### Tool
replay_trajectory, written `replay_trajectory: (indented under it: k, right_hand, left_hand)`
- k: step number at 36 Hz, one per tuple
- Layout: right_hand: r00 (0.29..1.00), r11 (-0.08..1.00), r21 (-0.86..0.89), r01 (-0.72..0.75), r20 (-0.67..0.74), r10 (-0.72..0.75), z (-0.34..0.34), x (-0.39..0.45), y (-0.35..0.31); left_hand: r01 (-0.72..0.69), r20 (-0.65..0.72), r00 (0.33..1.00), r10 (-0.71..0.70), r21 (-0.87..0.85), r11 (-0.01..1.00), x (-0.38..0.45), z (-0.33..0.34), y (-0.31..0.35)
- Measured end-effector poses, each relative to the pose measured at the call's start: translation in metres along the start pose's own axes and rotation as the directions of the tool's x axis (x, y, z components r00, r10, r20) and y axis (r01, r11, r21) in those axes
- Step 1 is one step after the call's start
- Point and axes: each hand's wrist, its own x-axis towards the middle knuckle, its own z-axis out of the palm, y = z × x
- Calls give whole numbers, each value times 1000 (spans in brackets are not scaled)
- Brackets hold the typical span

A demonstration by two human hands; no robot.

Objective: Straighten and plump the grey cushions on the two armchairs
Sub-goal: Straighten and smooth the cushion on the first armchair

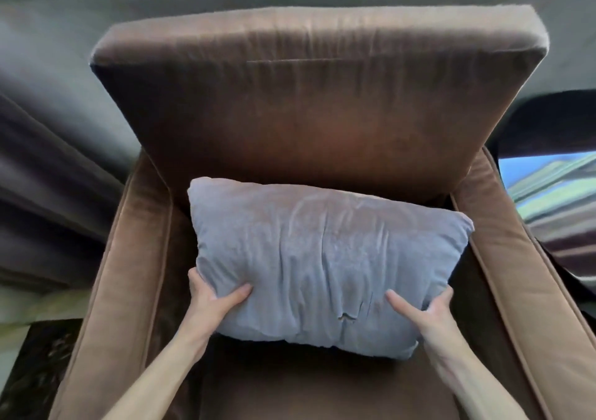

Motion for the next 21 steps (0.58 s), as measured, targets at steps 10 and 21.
replay_trajectory:
  k: [10, 21]
  right_hand:
    - [998, 995, -76, 60, 19, -59, 7, 63, -24]
    - [999, 986, -161, -38, 11, 40, -4, 75, -31]
  left_hand:
    - [71, 94, 993, -74, 33, 997, 35, 17, -27]
    - [133, 37, 989, -142, 178, 975, 67, 2, -7]
